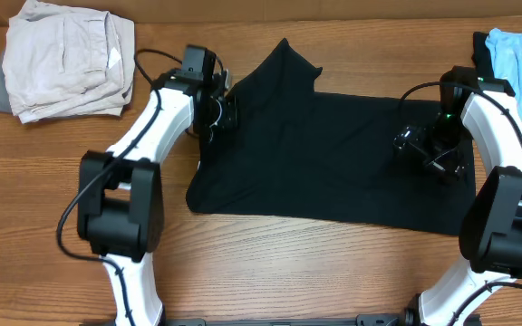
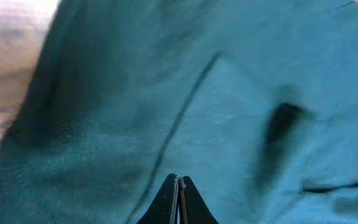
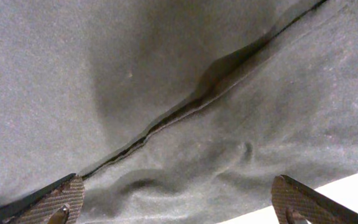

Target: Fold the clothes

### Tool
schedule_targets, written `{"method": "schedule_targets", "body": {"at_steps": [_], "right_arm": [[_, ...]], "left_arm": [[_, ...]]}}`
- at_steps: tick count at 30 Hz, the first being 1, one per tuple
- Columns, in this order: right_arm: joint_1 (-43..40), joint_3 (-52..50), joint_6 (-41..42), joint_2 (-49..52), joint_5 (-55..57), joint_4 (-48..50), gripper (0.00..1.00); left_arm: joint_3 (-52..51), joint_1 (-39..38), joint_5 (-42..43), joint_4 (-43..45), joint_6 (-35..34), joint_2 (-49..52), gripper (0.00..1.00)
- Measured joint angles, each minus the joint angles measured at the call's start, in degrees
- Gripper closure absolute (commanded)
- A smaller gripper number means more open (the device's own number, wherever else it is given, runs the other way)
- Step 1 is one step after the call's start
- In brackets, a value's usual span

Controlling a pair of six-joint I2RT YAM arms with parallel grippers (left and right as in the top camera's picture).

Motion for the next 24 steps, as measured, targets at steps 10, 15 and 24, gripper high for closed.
{"method": "schedule_targets", "body": {"at_steps": [10, 15, 24], "right_arm": [[0.0, 0.0, 0.0, 0.0, -0.3, -0.7, 0.00], [0.0, 0.0, 0.0, 0.0, -0.3, -0.8, 0.00], [0.0, 0.0, 0.0, -0.4, -1.4, -0.7, 0.00]], "left_arm": [[0.0, 1.5, -1.4, -2.3, -0.8, 3.6, 0.96], [0.0, 3.7, -5.5, -5.9, -2.4, 3.7, 0.96], [0.0, 5.3, -6.6, -6.0, -2.4, 3.7, 0.96]]}}
